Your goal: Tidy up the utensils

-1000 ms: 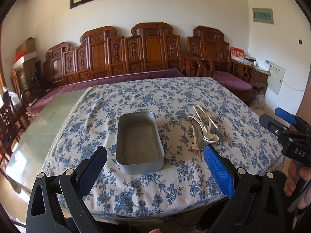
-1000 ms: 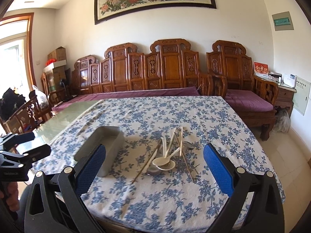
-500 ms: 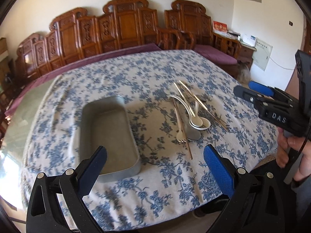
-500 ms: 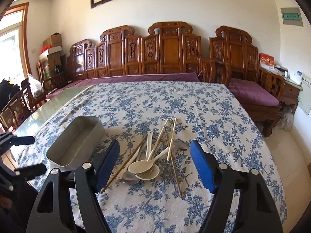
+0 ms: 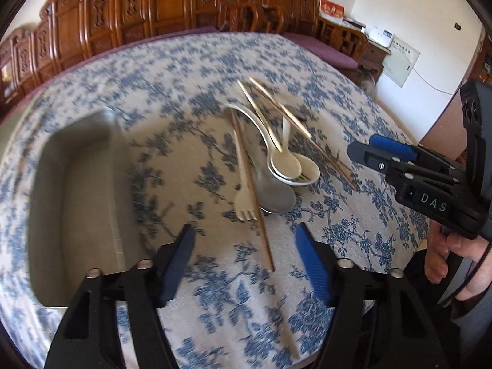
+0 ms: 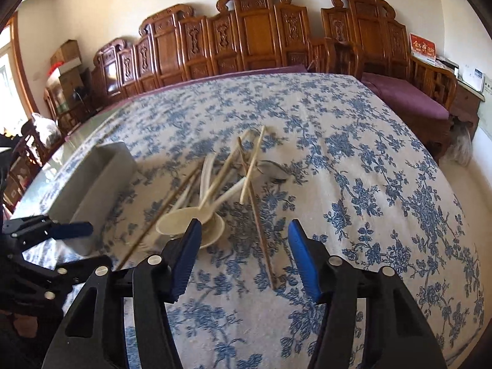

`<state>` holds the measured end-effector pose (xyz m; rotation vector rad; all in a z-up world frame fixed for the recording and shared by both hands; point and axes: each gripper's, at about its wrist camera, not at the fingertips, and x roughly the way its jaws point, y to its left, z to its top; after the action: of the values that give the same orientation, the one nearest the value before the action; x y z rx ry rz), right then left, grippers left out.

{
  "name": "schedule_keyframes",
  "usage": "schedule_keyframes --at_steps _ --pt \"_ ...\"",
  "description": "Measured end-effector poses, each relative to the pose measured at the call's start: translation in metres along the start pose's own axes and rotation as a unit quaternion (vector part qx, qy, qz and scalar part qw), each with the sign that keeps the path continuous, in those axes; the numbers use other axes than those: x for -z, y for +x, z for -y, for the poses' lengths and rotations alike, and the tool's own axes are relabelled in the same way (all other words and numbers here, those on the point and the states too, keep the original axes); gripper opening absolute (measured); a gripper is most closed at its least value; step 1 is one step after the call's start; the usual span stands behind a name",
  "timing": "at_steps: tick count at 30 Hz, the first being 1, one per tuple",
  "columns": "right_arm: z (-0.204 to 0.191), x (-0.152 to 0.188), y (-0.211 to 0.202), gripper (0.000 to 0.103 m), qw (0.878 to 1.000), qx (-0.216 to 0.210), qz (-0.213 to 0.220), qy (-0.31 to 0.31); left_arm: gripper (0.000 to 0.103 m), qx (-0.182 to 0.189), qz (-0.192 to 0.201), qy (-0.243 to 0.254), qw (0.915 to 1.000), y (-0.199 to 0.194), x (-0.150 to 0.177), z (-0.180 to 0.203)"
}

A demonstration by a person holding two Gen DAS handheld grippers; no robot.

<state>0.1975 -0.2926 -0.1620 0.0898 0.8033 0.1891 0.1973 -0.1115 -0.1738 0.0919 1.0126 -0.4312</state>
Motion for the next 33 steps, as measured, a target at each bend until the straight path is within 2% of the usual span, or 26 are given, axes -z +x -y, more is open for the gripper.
schedule_keyframes --at_steps 2,7,8,9,10,15,20,29,33 --pt "0.001 0.000 0.004 0.060 1.000 -0.001 -0.002 0.002 0.050 0.008 -0.008 -0.005 0.9999 0.009 0.000 0.001" --pt "-0.006 -0.003 0.009 0.060 1.000 -0.003 -0.006 -0.003 0.025 0.023 -0.012 -0.015 0.9995 0.016 0.005 -0.003" --pt "-0.008 -0.003 0.010 0.060 1.000 -0.003 -0.006 -0.007 0.023 0.026 -0.012 -0.017 0.9994 0.016 0.006 -0.005" --pt "-0.010 -0.003 0.011 0.060 1.000 -0.003 -0.006 -0.009 0.017 0.030 -0.011 -0.019 0.9993 0.017 0.006 -0.006" --pt "-0.012 -0.003 0.013 0.060 1.000 -0.001 -0.006 -0.011 0.007 0.039 -0.009 -0.024 0.9989 0.017 0.007 -0.007" --pt "-0.015 -0.005 0.020 0.060 1.000 0.007 -0.010 -0.012 0.004 0.040 0.006 -0.018 0.9990 0.007 0.008 -0.008" --pt "-0.015 -0.014 0.024 0.050 1.000 0.012 -0.002 -0.006 0.004 0.047 0.028 -0.015 0.9984 -0.007 0.007 -0.011" --pt "-0.018 -0.032 0.055 0.030 0.999 0.027 -0.018 -0.025 0.004 0.039 0.068 -0.011 0.9969 -0.032 0.001 -0.015" --pt "-0.009 -0.035 0.070 0.015 0.999 0.029 -0.037 -0.012 0.004 0.034 0.084 -0.017 0.9957 -0.041 -0.001 -0.021"
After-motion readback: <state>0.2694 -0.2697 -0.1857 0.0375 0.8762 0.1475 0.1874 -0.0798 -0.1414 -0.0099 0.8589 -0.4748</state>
